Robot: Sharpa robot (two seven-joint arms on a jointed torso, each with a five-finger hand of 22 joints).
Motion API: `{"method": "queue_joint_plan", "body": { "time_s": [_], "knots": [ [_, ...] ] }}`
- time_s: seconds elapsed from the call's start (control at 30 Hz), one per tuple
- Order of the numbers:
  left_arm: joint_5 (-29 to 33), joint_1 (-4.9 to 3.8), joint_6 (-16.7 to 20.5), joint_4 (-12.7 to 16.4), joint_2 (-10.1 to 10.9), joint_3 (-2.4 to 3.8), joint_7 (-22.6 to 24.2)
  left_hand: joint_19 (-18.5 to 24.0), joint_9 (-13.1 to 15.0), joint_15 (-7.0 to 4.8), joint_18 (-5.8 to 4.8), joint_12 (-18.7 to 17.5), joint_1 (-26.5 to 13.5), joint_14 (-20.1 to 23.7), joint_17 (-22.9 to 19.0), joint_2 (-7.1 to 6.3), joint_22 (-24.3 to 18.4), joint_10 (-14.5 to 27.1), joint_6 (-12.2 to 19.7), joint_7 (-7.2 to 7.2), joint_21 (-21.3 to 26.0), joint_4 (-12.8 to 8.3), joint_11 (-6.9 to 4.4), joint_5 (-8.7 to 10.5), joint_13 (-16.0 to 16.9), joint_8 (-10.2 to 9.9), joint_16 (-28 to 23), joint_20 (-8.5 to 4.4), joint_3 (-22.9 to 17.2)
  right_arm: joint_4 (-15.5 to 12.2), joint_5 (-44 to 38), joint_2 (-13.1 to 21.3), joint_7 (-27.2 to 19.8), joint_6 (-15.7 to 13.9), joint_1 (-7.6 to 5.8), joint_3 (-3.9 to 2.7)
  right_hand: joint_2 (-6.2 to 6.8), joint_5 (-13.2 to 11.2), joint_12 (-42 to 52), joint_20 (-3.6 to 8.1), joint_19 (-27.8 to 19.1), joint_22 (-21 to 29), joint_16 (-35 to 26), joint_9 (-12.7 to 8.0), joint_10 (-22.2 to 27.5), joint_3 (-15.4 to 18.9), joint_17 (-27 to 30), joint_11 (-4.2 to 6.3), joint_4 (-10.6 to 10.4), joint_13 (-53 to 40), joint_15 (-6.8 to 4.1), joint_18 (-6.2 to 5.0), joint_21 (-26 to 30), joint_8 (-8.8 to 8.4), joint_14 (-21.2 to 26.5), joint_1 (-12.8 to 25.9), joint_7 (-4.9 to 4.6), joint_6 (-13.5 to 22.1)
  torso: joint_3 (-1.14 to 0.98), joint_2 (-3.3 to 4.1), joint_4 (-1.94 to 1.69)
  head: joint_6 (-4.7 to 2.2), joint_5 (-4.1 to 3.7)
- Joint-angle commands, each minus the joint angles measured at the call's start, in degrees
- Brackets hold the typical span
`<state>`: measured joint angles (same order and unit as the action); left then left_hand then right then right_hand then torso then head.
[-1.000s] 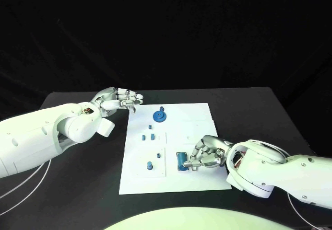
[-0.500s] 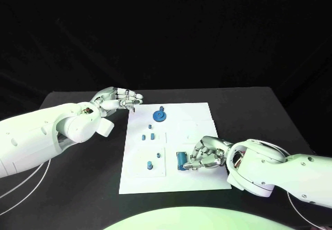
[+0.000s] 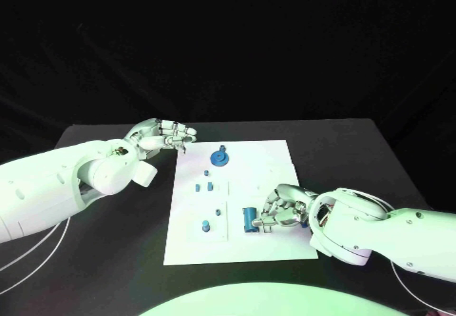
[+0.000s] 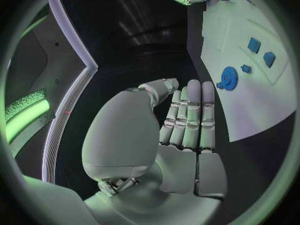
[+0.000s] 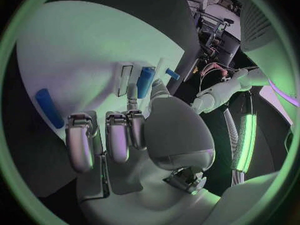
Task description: Assemble the parts on the task board
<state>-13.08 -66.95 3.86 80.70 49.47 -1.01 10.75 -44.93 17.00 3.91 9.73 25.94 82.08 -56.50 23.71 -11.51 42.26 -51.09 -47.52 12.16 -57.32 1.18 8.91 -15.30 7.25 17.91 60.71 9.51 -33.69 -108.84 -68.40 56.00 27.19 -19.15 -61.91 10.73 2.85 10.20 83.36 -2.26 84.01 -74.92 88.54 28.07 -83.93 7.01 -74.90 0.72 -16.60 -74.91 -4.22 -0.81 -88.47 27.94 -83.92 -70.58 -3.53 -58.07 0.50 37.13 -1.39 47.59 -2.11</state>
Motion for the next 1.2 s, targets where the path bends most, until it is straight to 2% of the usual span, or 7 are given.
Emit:
{"method": "queue_joint_plan", "body": {
  "time_s": [0.03,0.37,0.63,0.77,0.9,0.97,1.2],
  "knots": [
    [0.4,-0.04,-1.0,0.0,-0.1,0.02,0.2,0.4,0.1,0.32,0.87,0.2,-0.4,-0.2,-0.1,0.15,0.0,0.4,0.2,0.57,0.2,0.0,-0.05,-0.37,-0.1,0.0,-0.3,0.12,0.0,0.0,-0.7,-0.1,-0.5,0.6,0.07,0.01,-0.42,0.2,0.4,0.51,5.6,-14.7,0.4,0.0,-3.1,0.2,-11.9,0.23,-0.1,-10.9,-0.25,0.53,-0.1,0.22,-5.5,0.0,0.31,-0.1,0.02,0.01,0.05,0.16,-0.03],
    [0.4,-0.04,-1.1,0.0,-0.1,0.00,0.2,0.4,0.1,0.31,0.87,0.2,-0.5,-0.2,-0.1,0.17,-0.1,0.4,0.2,0.56,0.2,0.0,-0.06,-0.37,-0.1,0.0,-0.3,0.12,0.0,-0.1,-0.7,0.1,-1.0,1.2,0.10,0.01,0.08,0.5,0.3,0.51,5.5,-14.7,0.3,0.0,-3.0,0.7,-11.8,0.23,0.2,-10.9,-0.26,0.49,0.0,0.12,-5.4,-0.4,0.31,0.0,-0.02,-0.01,0.04,0.19,-0.12],
    [0.4,-0.03,-1.0,-0.1,-0.2,-0.02,0.3,0.4,0.1,0.31,0.87,0.2,-0.5,-0.2,-0.1,0.17,-0.1,0.4,0.2,0.56,0.2,0.0,-0.06,-0.37,-0.1,0.0,-0.3,0.12,0.0,-1.3,-0.6,2.5,-3.0,-3.3,-0.08,-0.04,0.12,2.0,0.0,0.42,5.4,-14.5,0.2,-0.3,-2.9,1.1,-11.4,-0.02,0.2,-10.8,-0.09,0.37,0.6,-0.57,-5.4,-2.0,0.00,0.8,-0.06,-0.05,0.09,0.01,-0.38],
    [0.5,-0.02,-0.9,-0.2,-0.2,-0.04,0.5,0.4,0.1,0.31,0.87,0.2,-0.5,-0.2,-0.1,0.17,-0.1,0.4,0.2,0.56,0.2,0.0,-0.06,-0.37,-0.1,0.0,-0.3,0.12,0.0,-1.7,0.5,4.9,-4.6,-5.6,-0.79,-0.14,0.44,2.9,-0.1,-0.01,5.3,-14.4,0.1,-0.9,-2.8,1.5,-11.3,-0.84,0.4,-10.8,0.53,0.31,1.0,-2.32,-5.3,-4.7,-1.02,3.2,-0.06,-0.10,0.18,-0.26,-1.08],
    [0.7,-0.01,-0.8,-0.2,-0.3,-0.06,0.9,0.3,0.1,0.32,0.86,0.3,-0.5,-0.2,-0.1,0.18,-0.1,0.4,0.2,0.56,0.3,0.0,-0.06,-0.36,-0.1,0.0,-0.3,0.12,0.0,-1.7,0.3,7.8,-5.6,-6.3,-1.67,-0.20,0.63,2.9,-0.1,-0.31,5.3,-14.4,0.2,-1.1,-2.8,1.5,-11.4,-1.15,0.7,-10.8,0.85,0.32,0.9,-2.86,-5.4,-6.7,-1.35,3.6,-0.05,-0.12,0.22,-0.42,-1.71],
    [0.8,0.00,-0.7,-0.2,-0.4,-0.08,1.0,0.3,0.1,0.34,0.85,0.3,-0.7,-0.2,-0.1,0.18,-0.1,0.4,0.2,0.56,0.3,0.1,-0.05,-0.34,-0.1,0.0,-0.3,0.14,0.1,-1.5,-0.5,9.4,-5.7,-6.0,-2.00,-0.21,0.81,-0.8,-0.1,-0.54,5.3,-14.4,0.2,-1.2,-2.8,0.8,-11.5,-1.32,0.3,-10.8,1.04,0.33,0.8,-3.22,-5.4,-8.1,-1.52,3.4,-0.06,-0.08,0.19,-0.55,-2.02],
    [0.9,0.02,-0.7,-0.1,-0.5,-0.11,1.2,0.3,0.1,0.34,0.85,0.3,-0.7,-0.2,-0.1,0.18,-0.1,0.4,0.2,0.56,0.3,0.1,-0.05,-0.34,-0.1,0.0,-0.3,0.14,0.1,-0.7,-4.9,13.3,-4.4,-2.7,-2.21,-0.10,1.07,-1.3,-0.2,-0.61,5.4,-14.5,0.3,-1.2,-2.7,0.2,-11.7,-1.32,0.3,-10.8,1.05,0.39,0.5,-3.35,-5.4,-8.9,-1.50,3.2,-0.06,-0.03,0.23,-0.66,-3.13]
  ]
}}
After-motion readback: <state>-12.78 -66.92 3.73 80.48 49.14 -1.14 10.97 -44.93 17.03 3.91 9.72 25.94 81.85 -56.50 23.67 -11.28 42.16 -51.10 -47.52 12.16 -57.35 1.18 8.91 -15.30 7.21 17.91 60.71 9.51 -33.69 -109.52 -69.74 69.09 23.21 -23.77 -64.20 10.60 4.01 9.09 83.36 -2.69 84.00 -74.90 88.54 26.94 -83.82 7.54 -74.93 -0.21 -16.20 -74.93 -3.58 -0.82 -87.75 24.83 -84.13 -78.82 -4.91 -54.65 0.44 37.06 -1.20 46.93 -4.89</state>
